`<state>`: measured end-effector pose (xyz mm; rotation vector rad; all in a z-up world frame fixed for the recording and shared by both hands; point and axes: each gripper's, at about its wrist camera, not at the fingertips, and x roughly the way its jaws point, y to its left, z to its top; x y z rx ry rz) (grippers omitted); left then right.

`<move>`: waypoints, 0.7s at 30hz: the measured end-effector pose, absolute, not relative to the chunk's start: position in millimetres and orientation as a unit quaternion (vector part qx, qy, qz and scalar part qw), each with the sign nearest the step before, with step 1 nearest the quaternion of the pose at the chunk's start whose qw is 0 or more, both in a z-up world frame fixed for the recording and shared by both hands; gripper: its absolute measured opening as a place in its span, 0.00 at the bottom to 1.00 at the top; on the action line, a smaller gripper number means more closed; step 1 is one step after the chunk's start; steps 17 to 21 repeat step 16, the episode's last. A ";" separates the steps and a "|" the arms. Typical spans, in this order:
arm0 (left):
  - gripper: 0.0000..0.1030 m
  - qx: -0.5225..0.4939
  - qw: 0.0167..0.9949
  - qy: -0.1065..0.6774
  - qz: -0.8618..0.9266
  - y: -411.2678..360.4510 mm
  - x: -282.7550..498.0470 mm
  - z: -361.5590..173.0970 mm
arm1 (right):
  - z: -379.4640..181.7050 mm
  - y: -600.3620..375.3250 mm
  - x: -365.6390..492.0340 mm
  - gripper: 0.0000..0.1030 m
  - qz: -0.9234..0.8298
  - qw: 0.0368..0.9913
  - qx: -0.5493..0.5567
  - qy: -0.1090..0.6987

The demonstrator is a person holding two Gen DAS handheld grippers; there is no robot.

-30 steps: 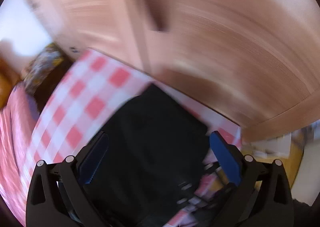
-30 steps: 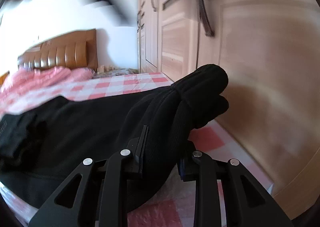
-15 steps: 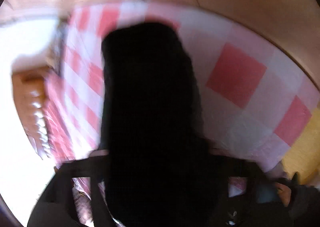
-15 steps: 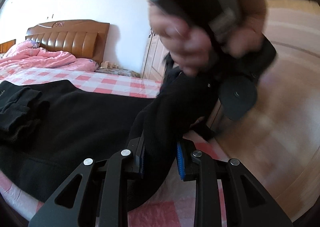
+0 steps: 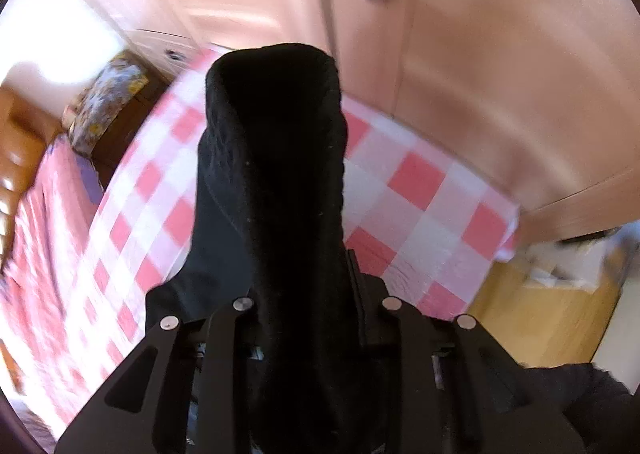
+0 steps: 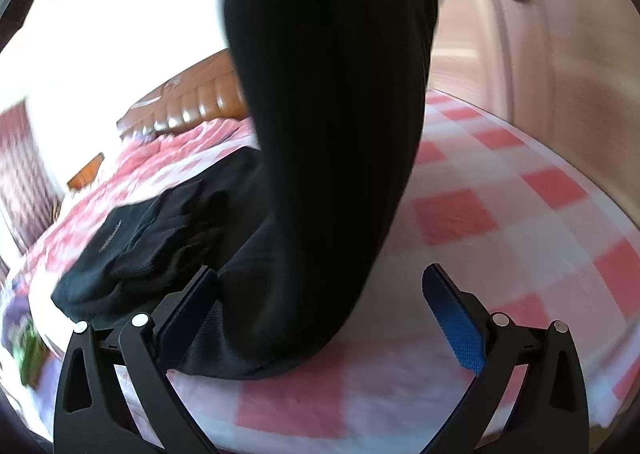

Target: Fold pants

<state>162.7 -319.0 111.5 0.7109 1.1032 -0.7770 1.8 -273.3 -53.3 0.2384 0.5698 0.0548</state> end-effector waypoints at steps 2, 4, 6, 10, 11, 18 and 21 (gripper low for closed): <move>0.25 0.256 0.754 0.482 -0.365 -263.0 165.9 144.4 | -48.4 -256.7 7.1 0.96 0.033 0.955 0.098 0.279; 0.24 0.186 0.782 0.463 -0.374 -196.3 174.8 169.4 | -44.7 -237.5 13.1 0.96 0.038 0.956 0.070 0.282; 0.24 0.110 0.807 0.445 -0.371 -119.9 176.5 184.8 | -45.6 -215.4 20.8 0.96 0.014 0.956 0.005 0.293; 0.23 -0.028 0.836 0.431 -0.338 23.1 174.0 160.3 | -44.6 -176.6 14.3 0.95 -0.055 0.953 -0.143 0.260; 0.23 -0.068 0.836 0.434 -0.329 59.3 172.5 141.8 | -41.6 -168.8 11.9 0.95 -0.066 0.951 -0.162 0.253; 0.23 -0.243 0.807 0.447 -0.299 181.4 168.5 14.6 | -37.3 -140.7 5.4 0.95 -0.075 0.945 -0.224 0.227; 0.23 -0.243 0.807 0.447 -0.299 181.4 168.5 14.6 | -37.3 -140.7 5.4 0.95 -0.075 0.945 -0.224 0.227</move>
